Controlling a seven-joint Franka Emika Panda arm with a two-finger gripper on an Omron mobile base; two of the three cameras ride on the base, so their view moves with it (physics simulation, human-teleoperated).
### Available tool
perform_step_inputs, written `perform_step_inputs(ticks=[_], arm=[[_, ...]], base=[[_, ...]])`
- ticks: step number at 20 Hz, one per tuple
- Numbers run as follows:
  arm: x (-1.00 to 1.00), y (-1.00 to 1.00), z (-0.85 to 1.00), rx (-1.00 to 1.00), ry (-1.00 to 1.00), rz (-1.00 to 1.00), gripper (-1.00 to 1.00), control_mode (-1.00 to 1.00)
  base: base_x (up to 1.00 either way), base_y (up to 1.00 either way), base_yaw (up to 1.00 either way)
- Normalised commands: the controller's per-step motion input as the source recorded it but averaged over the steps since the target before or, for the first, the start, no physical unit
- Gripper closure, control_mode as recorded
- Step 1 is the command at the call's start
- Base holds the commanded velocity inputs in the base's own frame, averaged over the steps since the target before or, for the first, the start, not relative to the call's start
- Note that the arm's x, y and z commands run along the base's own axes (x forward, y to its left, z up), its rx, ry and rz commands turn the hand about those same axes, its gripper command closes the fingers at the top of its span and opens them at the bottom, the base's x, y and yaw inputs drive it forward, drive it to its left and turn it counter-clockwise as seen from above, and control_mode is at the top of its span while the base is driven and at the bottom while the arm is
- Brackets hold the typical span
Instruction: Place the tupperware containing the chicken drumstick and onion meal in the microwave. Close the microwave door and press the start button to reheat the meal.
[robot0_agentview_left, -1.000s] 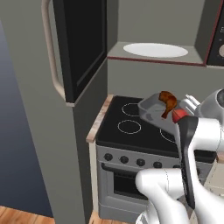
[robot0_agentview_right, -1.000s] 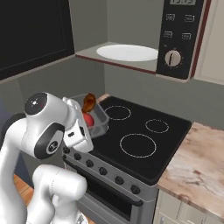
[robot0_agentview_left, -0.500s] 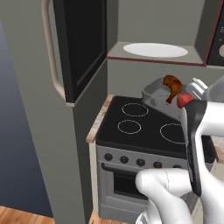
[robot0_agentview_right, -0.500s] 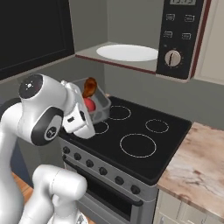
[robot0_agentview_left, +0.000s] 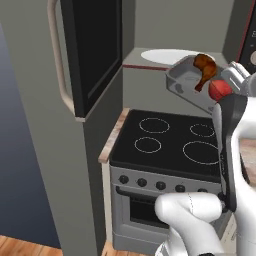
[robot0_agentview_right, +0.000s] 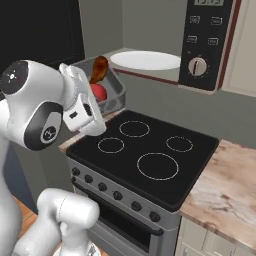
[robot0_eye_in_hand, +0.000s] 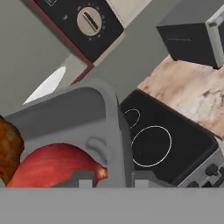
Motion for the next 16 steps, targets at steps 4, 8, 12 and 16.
perform_step_inputs(ticks=[4,8,12,16], arm=[[0.04,0.0,0.19,0.0,-0.35,0.0,1.0,-1.0],[0.07,0.0,0.21,-0.01,-0.32,0.0,1.0,-1.0],[0.2,0.01,0.73,-0.04,0.0,0.0,1.0,-1.0],[0.32,0.0,0.58,-0.06,0.17,-0.02,1.0,-1.0]], base=[[0.0,0.0,0.0],[0.0,0.0,0.0],[0.0,0.0,0.0],[0.0,0.0,0.0]])
